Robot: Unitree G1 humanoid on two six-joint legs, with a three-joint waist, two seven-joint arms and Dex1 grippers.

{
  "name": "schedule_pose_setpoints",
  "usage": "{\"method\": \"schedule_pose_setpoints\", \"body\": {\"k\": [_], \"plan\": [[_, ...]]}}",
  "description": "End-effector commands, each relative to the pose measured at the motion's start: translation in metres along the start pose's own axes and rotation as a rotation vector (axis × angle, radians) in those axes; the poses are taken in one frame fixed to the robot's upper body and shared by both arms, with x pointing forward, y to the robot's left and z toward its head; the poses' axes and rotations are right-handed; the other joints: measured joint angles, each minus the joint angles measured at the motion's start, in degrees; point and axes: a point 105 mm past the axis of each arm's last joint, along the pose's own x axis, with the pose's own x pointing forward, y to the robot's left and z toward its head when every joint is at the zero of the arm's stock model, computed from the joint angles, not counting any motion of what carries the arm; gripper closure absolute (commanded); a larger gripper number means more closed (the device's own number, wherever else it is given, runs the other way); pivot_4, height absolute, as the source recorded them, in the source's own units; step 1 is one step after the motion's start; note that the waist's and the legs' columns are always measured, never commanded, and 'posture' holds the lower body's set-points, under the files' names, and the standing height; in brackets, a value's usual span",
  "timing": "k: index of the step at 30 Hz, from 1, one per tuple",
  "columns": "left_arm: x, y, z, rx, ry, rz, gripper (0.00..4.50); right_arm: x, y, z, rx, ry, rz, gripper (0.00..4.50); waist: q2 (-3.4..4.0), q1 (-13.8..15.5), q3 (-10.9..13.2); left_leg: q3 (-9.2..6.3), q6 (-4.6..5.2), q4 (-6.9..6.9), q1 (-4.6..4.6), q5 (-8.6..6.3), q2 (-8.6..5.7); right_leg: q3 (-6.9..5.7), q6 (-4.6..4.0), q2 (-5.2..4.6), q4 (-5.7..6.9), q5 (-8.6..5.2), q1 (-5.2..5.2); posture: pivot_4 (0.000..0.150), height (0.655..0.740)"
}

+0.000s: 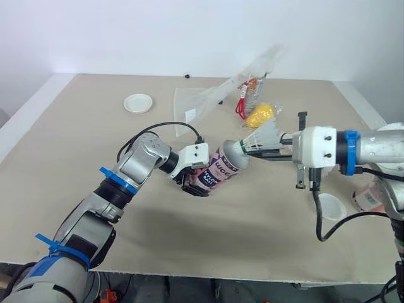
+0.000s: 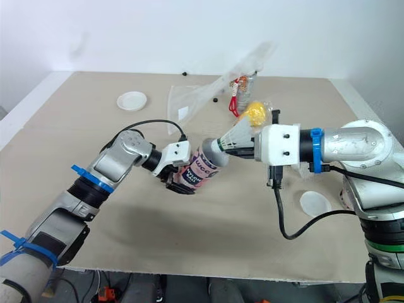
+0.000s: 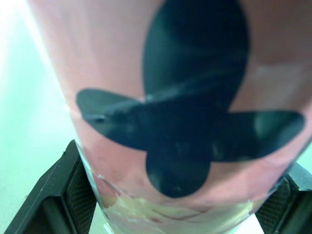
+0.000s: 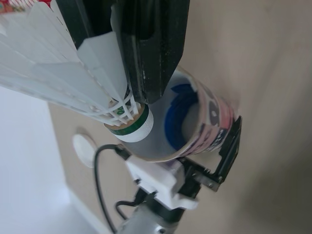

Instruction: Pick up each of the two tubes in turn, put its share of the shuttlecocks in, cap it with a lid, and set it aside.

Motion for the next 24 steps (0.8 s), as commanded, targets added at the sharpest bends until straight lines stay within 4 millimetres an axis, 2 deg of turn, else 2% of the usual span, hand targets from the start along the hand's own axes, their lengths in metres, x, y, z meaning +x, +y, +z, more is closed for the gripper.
{"method": "schedule_pose_setpoints", "body": {"k": [1,6,7,8,12,13,14,16,17,24], "plan": [[0.003,-0.002,0.003,0.010,0.000,-0.018,0.62,0.001,-0.007,0.003,-0.079,0.013,0.014,4.47,0.00,0.0,0.0,0.00,0.00,-0.02,0.00,0.00,0.00,0.00,0.00,0.00,0.00,-0.01,0.00,0.150,0.7400],[0.003,0.000,0.003,0.007,-0.004,-0.008,0.62,0.008,-0.005,-0.001,-0.138,0.024,0.061,4.47,0.00,0.1,0.0,-0.03,0.00,-0.03,-0.05,0.00,-0.02,-0.01,0.02,0.00,0.00,-0.04,0.01,0.150,0.7400],[0.003,-0.001,0.003,0.006,-0.003,-0.007,0.62,0.009,-0.005,0.000,-0.144,0.021,0.068,3.79,0.00,0.1,0.0,-0.03,0.00,-0.03,-0.05,0.00,-0.03,-0.01,0.02,-0.01,0.00,-0.04,0.00,0.150,0.7400],[0.003,-0.001,0.002,0.006,-0.002,-0.006,0.62,0.009,-0.005,0.001,-0.145,0.013,0.071,3.71,0.00,0.1,0.0,-0.03,0.00,-0.03,-0.05,0.00,-0.03,0.00,0.03,-0.02,0.00,-0.04,0.00,0.150,0.7400],[0.001,-0.001,-0.001,0.002,0.007,-0.002,0.62,0.005,-0.008,0.008,-0.122,-0.015,0.066,1.94,-0.01,0.1,0.0,-0.06,0.00,-0.02,-0.05,0.00,-0.03,-0.03,0.01,-0.01,0.00,-0.03,0.01,0.150,0.7400],[0.001,-0.001,-0.001,0.002,0.008,-0.001,0.62,0.004,-0.008,0.009,-0.117,-0.019,0.063,1.62,-0.01,0.1,0.0,-0.06,-0.01,-0.01,-0.05,0.00,-0.03,-0.03,0.02,-0.01,0.00,-0.03,0.02,0.150,0.7400],[0.001,0.000,-0.001,0.002,0.010,0.000,0.62,0.001,-0.011,0.011,-0.088,-0.038,0.042,1.05,0.00,0.1,0.0,-0.06,0.00,-0.01,-0.05,0.00,-0.03,-0.03,0.02,-0.02,0.00,-0.03,0.02,0.150,0.7400],[0.001,0.000,-0.002,0.003,0.015,0.002,0.62,-0.008,-0.017,0.018,0.002,-0.091,-0.027,0.34,-0.01,0.1,0.0,-0.05,0.00,-0.02,-0.05,0.00,-0.03,-0.02,0.01,-0.02,0.00,-0.03,0.02,0.150,0.7400],[0.000,0.001,-0.003,0.004,0.017,0.002,0.62,-0.014,-0.021,0.020,0.063,-0.117,-0.072,0.13,-0.01,0.1,0.0,-0.09,0.00,-0.03,-0.05,0.00,-0.03,-0.04,0.00,-0.01,0.00,-0.03,0.02,0.150,0.7400],[0.003,-0.001,-0.004,0.009,0.023,-0.010,0.62,-0.054,-0.029,0.007,0.353,-0.130,-0.327,0.13,0.00,0.1,0.0,-0.19,0.00,0.01,-0.09,0.00,-0.03,-0.11,-0.02,-0.01,0.01,-0.03,0.05,0.150,0.7400]]}}
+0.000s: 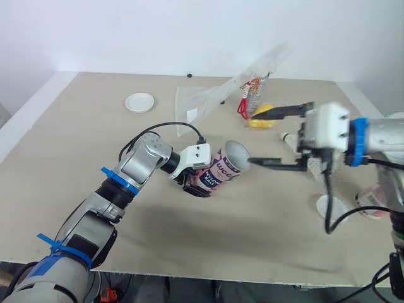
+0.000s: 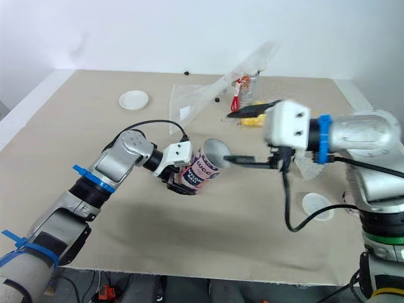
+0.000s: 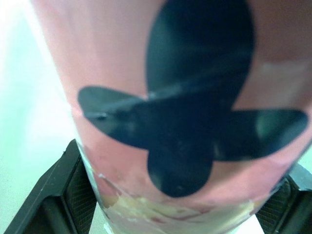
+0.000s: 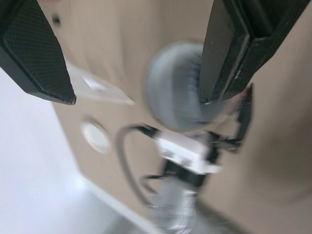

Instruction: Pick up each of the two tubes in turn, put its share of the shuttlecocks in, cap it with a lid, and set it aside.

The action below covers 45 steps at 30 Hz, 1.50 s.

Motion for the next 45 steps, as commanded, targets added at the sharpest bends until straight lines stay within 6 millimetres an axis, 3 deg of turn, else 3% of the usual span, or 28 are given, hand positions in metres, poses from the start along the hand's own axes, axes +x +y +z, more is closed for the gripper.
{"method": "schedule_pose_setpoints", "body": {"k": [1,3,5,8,11,14,20,31,34,45], "plan": [[0.003,-0.002,-0.004,0.000,0.021,-0.017,0.62,-0.022,-0.010,0.009,0.092,-0.042,-0.157,0.13,0.00,0.0,0.0,-0.01,0.00,-0.01,0.01,0.00,0.00,0.00,0.00,0.00,0.00,0.00,0.00,0.150,0.7400],[0.004,-0.003,-0.004,0.003,0.018,-0.022,0.62,-0.036,-0.010,-0.002,0.183,-0.026,-0.249,0.13,0.00,0.0,0.0,-0.07,0.00,0.02,0.02,0.00,0.00,-0.06,-0.01,0.01,0.02,0.00,0.04,0.150,0.7400],[0.005,-0.004,-0.004,0.005,0.017,-0.028,0.62,-0.057,-0.009,-0.027,0.304,0.048,-0.387,0.13,-0.03,0.2,0.0,-0.12,0.00,0.02,0.01,0.00,-0.02,-0.09,0.00,0.01,0.01,-0.01,0.09,0.150,0.7400],[0.008,-0.005,-0.004,0.008,0.012,-0.032,0.62,-0.098,0.003,-0.074,0.497,0.200,-0.696,0.13,-0.16,0.5,-0.1,-0.21,0.00,0.01,-0.05,0.00,-0.07,-0.12,0.01,0.01,-0.02,-0.06,0.13,0.150,0.7400],[0.008,-0.004,-0.003,0.014,0.002,-0.029,0.62,-0.116,0.021,-0.098,0.621,0.272,-0.871,0.13,0.09,0.4,-0.2,-0.18,0.00,-0.02,-0.06,0.00,-0.11,-0.06,0.00,-0.01,0.01,-0.09,0.07,0.150,0.7400],[0.008,-0.005,-0.003,0.016,-0.002,-0.029,0.62,-0.116,0.040,-0.115,0.698,0.323,-0.917,0.13,0.21,0.1,-0.2,-0.20,0.01,-0.02,0.04,0.01,-0.11,-0.07,0.01,0.01,0.04,-0.04,0.10,0.150,0.7400],[0.009,-0.006,-0.002,0.010,-0.014,-0.029,0.62,-0.103,0.056,-0.139,0.775,0.345,-0.926,0.13,0.21,-0.1,-0.2,-0.16,0.04,0.09,0.07,0.04,-0.09,-0.01,-0.16,0.03,0.04,-0.07,0.15,0.150,0.7400],[0.010,-0.006,-0.001,0.010,-0.028,-0.024,0.62,-0.099,0.057,-0.165,0.804,0.359,-0.970,0.13,0.21,0.0,-0.2,-0.21,0.04,-0.01,0.02,0.03,-0.17,0.00,0.03,0.01,0.01,-0.09,0.17,0.150,0.7400],[0.010,-0.002,0.001,0.024,-0.034,0.006,1.24,-0.094,0.054,-0.166,0.804,0.345,-0.957,0.00,0.21,0.0,-0.2,-0.21,0.03,0.01,0.03,0.03,-0.17,0.01,0.04,0.02,0.01,-0.08,0.17,0.150,0.7400],[0.011,0.000,0.003,0.046,-0.039,0.029,1.24,-0.081,0.045,-0.177,0.821,0.322,-0.957,0.00,0.19,0.1,-0.2,-0.30,0.11,0.09,0.02,0.08,-0.47,0.16,0.08,-0.10,-0.02,-0.18,0.42,0.150,0.7400]]}}
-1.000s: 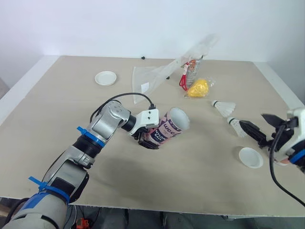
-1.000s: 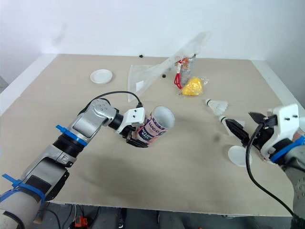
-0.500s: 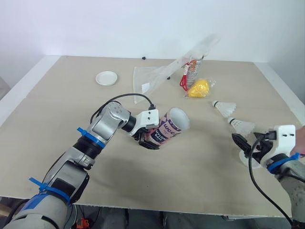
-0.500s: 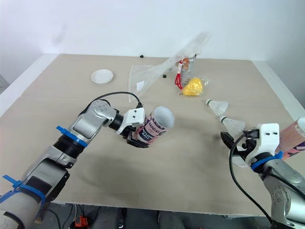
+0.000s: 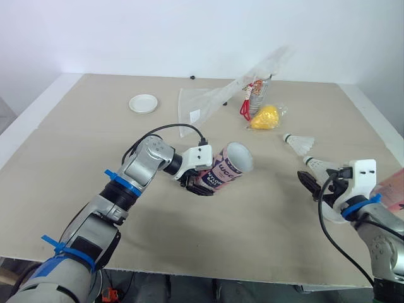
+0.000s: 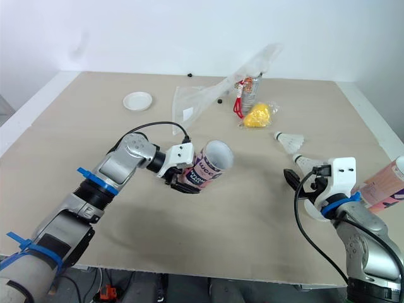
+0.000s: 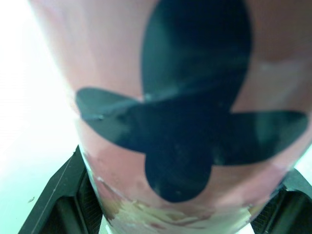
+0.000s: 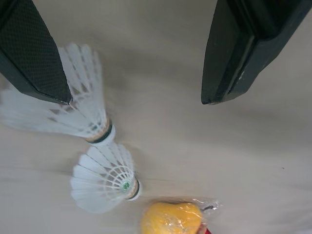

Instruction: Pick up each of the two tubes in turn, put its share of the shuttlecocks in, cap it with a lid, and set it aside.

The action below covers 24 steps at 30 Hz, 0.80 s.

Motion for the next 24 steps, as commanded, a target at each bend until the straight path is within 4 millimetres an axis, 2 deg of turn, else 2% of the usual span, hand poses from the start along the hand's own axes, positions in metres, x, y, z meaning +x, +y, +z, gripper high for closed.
{"method": "schedule_pose_setpoints", "body": {"k": [1,17,20,24], "plan": [[0.002,-0.002,0.001,0.018,0.003,0.005,1.24,0.004,-0.005,0.009,-0.003,-0.041,-0.025,0.00,0.00,0.0,0.0,0.00,0.00,0.00,0.00,0.00,-0.01,0.00,0.04,0.00,0.00,0.02,0.00,0.150,0.7400],[0.001,-0.004,-0.002,0.001,0.008,0.009,1.24,0.031,-0.011,0.002,0.024,-0.016,-0.038,0.00,0.01,-0.2,0.0,-0.09,0.00,-0.05,0.01,0.00,-0.10,0.02,0.14,0.00,0.00,-0.02,0.06,0.150,0.7400],[0.001,-0.004,-0.002,-0.001,0.011,0.013,1.31,0.035,-0.012,0.002,0.025,-0.023,-0.047,1.04,0.00,-0.1,0.0,-0.10,0.00,-0.05,0.01,0.00,-0.11,0.03,0.15,-0.01,0.00,-0.03,0.06,0.150,0.7400],[0.001,-0.003,-0.003,-0.003,0.015,0.017,1.31,0.040,-0.015,0.004,0.019,-0.034,-0.056,3.01,0.00,-0.1,0.0,-0.10,0.00,-0.06,0.01,0.00,-0.11,0.03,0.16,-0.01,0.00,-0.04,0.06,0.150,0.7400]]}}
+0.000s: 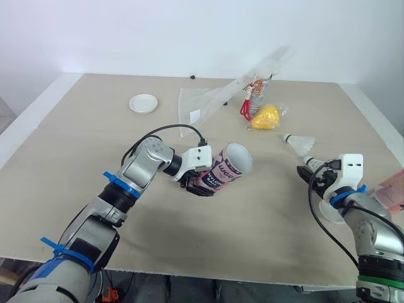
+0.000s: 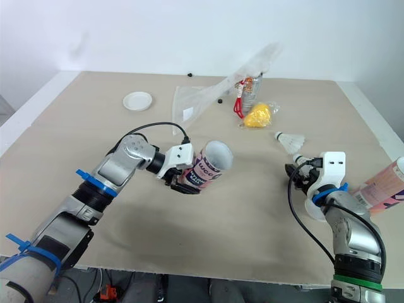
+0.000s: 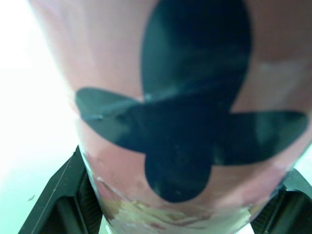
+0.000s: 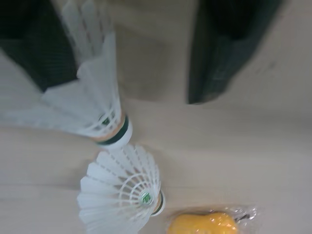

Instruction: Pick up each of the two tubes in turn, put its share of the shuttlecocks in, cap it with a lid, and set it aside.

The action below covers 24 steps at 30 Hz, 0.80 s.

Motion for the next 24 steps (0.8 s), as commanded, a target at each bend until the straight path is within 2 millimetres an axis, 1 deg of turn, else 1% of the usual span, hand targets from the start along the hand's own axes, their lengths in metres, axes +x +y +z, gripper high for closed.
{"method": "schedule_pose_setpoints", "body": {"k": [1,2,3,4,6,9,11,13,15,18,21,22,24], "plan": [[0.002,-0.001,-0.002,0.003,0.014,0.006,1.31,0.004,-0.001,0.013,-0.025,-0.048,-0.005,3.42,0.00,0.0,0.0,-0.01,0.00,0.00,0.00,0.00,0.00,0.00,0.00,0.00,0.00,0.00,0.00,0.150,0.7400],[0.001,-0.001,-0.002,0.003,0.014,0.006,1.31,0.005,-0.001,0.013,-0.025,-0.049,-0.006,4.07,0.00,0.0,0.0,-0.01,0.00,0.00,0.00,0.00,0.00,0.00,0.00,0.00,0.00,0.00,0.00,0.150,0.7400],[0.001,-0.001,-0.002,0.002,0.014,0.007,1.31,0.005,-0.002,0.013,-0.024,-0.050,-0.007,4.36,0.00,0.0,0.0,-0.01,0.00,0.00,0.00,0.00,0.00,0.00,0.00,0.00,0.00,0.00,0.00,0.150,0.7400],[0.001,-0.001,-0.003,0.002,0.016,0.009,1.31,0.006,-0.002,0.013,-0.026,-0.050,-0.008,4.45,0.00,0.0,0.0,0.00,0.00,0.00,0.00,0.00,0.00,0.00,0.00,0.00,0.00,0.00,0.00,0.150,0.7400],[0.000,-0.001,-0.004,0.000,0.020,0.011,1.31,0.006,-0.002,0.014,-0.026,-0.054,-0.004,4.45,0.00,0.0,0.0,-0.01,0.00,0.00,0.00,0.00,0.00,0.00,0.00,0.00,0.00,0.00,0.00,0.150,0.7400],[-0.001,-0.001,-0.005,-0.003,0.022,0.014,1.31,0.003,0.004,0.018,-0.056,-0.072,0.036,4.45,0.00,-0.1,0.0,-0.01,0.00,-0.02,0.00,0.00,0.00,0.00,0.00,0.00,0.00,0.00,0.00,0.150,0.7400],[-0.001,-0.001,-0.005,-0.004,0.022,0.016,1.31,-0.002,0.009,0.025,-0.090,-0.089,0.063,4.45,0.00,-0.1,0.0,-0.02,0.00,-0.03,0.00,0.00,0.00,-0.01,0.00,0.01,0.00,-0.01,0.00,0.150,0.7400],[-0.002,-0.001,-0.005,-0.006,0.021,0.015,1.31,-0.013,0.025,0.051,-0.208,-0.150,0.163,4.45,0.02,-0.1,0.0,-0.02,0.00,-0.04,0.01,0.00,0.00,-0.01,0.01,0.01,0.00,-0.01,0.00,0.150,0.7400],[-0.003,0.000,-0.005,-0.010,0.017,0.014,1.31,-0.024,0.041,0.070,-0.312,-0.192,0.261,4.45,0.09,-0.1,0.0,0.00,0.00,-0.04,-0.01,0.00,-0.03,0.04,0.04,0.00,0.00,-0.04,-0.02,0.150,0.7400],[-0.003,0.001,-0.006,-0.012,0.016,0.011,1.31,-0.044,0.065,0.104,-0.570,-0.254,0.417,4.45,0.07,-0.1,0.1,-0.03,0.00,-0.02,0.05,0.00,-0.01,0.03,0.04,0.02,0.00,-0.03,0.02,0.150,0.7400],[-0.003,0.001,-0.006,-0.013,0.015,0.004,1.31,-0.064,0.092,0.122,-0.825,-0.265,0.602,4.45,0.07,-0.2,0.1,-0.01,0.00,-0.04,0.04,0.00,-0.05,0.07,0.02,0.01,0.00,-0.05,0.00,0.150,0.7400],[-0.003,0.001,-0.006,-0.013,0.014,0.001,1.31,-0.068,0.098,0.124,-0.889,-0.261,0.649,4.45,0.07,-0.2,0.1,0.00,0.00,-0.05,0.04,0.00,-0.05,0.07,0.02,0.01,0.00,-0.05,0.00,0.150,0.7400],[-0.003,0.001,-0.005,-0.012,0.012,-0.006,1.31,-0.080,0.119,0.129,-1.054,-0.264,0.786,4.45,0.00,-0.2,0.1,-0.03,0.00,-0.05,0.06,0.00,-0.03,0.03,-0.02,0.02,-0.02,-0.08,0.02,0.150,0.7400]]}}
